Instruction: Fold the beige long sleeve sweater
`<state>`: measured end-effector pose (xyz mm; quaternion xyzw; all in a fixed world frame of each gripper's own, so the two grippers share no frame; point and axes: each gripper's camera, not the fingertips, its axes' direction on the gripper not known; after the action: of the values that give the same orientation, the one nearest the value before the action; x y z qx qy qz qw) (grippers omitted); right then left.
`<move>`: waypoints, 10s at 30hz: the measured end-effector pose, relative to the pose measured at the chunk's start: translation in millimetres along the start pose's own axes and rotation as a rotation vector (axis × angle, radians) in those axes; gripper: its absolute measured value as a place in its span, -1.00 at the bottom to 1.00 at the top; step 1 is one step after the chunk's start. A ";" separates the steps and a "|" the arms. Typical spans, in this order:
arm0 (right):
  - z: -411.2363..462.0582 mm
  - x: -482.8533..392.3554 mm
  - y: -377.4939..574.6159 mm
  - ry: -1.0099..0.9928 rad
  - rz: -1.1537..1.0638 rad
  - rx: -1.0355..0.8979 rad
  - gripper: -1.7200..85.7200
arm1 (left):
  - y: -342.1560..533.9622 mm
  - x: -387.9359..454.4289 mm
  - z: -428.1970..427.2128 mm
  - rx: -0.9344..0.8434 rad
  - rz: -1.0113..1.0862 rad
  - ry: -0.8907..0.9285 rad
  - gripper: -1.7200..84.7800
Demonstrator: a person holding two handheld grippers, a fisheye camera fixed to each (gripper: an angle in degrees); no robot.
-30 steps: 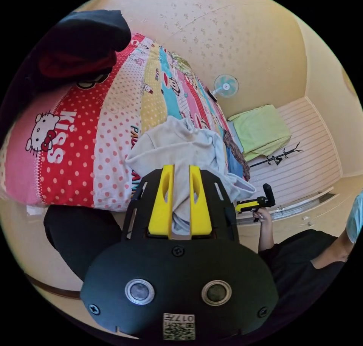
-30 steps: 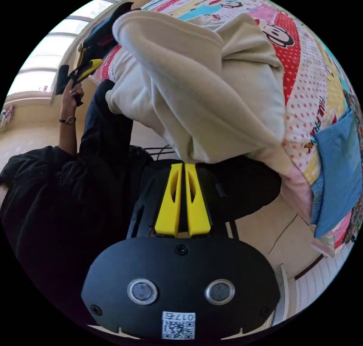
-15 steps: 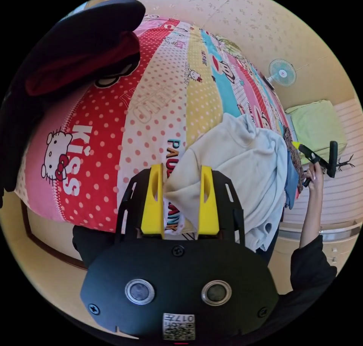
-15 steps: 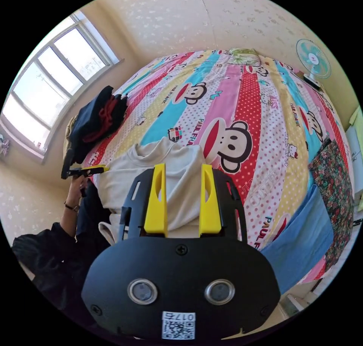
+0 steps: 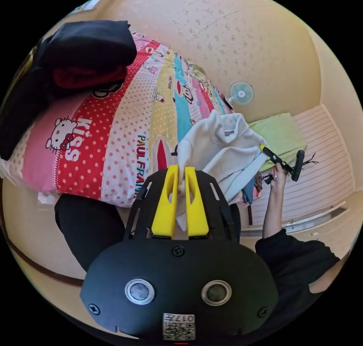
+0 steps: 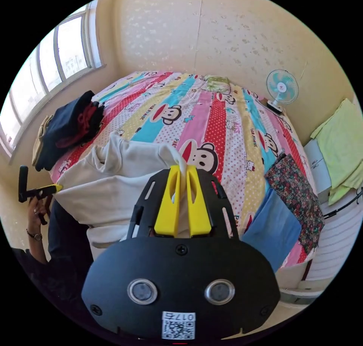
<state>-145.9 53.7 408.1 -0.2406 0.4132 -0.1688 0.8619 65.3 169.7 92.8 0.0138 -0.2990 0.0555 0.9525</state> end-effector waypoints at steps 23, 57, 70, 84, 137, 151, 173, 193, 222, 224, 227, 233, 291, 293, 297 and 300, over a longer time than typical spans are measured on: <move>-407.4 39.1 60.0 -0.298 0.023 0.877 -0.89 | 172.1 153.4 -286.4 0.963 0.327 0.055 -0.95; 73.9 247.4 -188.7 -0.346 0.211 -0.157 -0.74 | -188.1 60.0 -13.3 0.289 0.153 -0.095 -0.73; 179.2 245.7 85.1 -0.423 0.347 -0.375 -0.84 | -37.0 -9.2 84.1 -0.119 0.112 -0.086 -0.71; 153.1 298.2 164.3 -0.235 0.554 -0.259 -0.69 | -64.6 -39.1 85.1 -0.192 0.004 0.076 -0.66; 123.0 201.1 329.2 -0.147 0.201 -0.115 -0.95 | -314.2 72.7 -26.1 0.356 0.265 0.132 -0.86; 114.2 296.3 380.4 -0.590 0.399 -0.050 -0.95 | -287.5 162.3 346.8 -0.186 0.309 0.302 -0.74; 118.9 304.9 390.0 -0.648 0.423 -0.053 -0.95 | -105.9 54.0 178.8 -0.010 0.066 -0.142 -0.85; 82.1 220.3 408.4 -0.044 0.376 -0.286 -0.74 | -89.6 44.8 164.0 -0.143 0.293 -0.223 -0.89; 184.4 100.7 212.0 -0.123 0.156 -0.275 -0.71 | -152.4 -66.0 107.6 -0.003 0.214 -0.170 -0.77; 223.4 101.2 195.7 -0.039 0.160 -0.322 -0.69 | -150.5 -68.7 99.9 0.015 0.252 -0.144 -0.76; 291.9 98.2 192.9 -0.021 0.179 -0.486 -0.71 | -153.0 -78.0 93.7 0.038 0.238 -0.132 -0.76; 256.7 59.6 175.5 0.190 0.067 -0.285 -0.85 | -161.4 -83.5 77.0 0.128 0.285 -0.041 -0.74; 81.8 567.5 424.4 -0.423 1.390 0.387 -0.80 | -195.3 -59.5 124.4 -0.028 0.284 -0.188 -0.80; 59.8 564.3 400.8 -0.424 1.325 0.481 -0.85 | -197.2 -61.3 125.0 -0.029 0.276 -0.174 -0.80; 0.6 525.5 284.5 -0.401 1.004 0.542 -0.88 | -200.5 -62.8 126.3 -0.035 0.267 -0.161 -0.80; -27.9 451.5 193.7 -0.478 0.709 0.581 -0.88 | -202.0 -63.8 126.4 -0.035 0.265 -0.149 -0.80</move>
<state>121.4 -14.9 0.7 0.1317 0.1968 0.0855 0.9678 -35.5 -44.8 161.5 -0.0383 -0.3692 0.1746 0.9120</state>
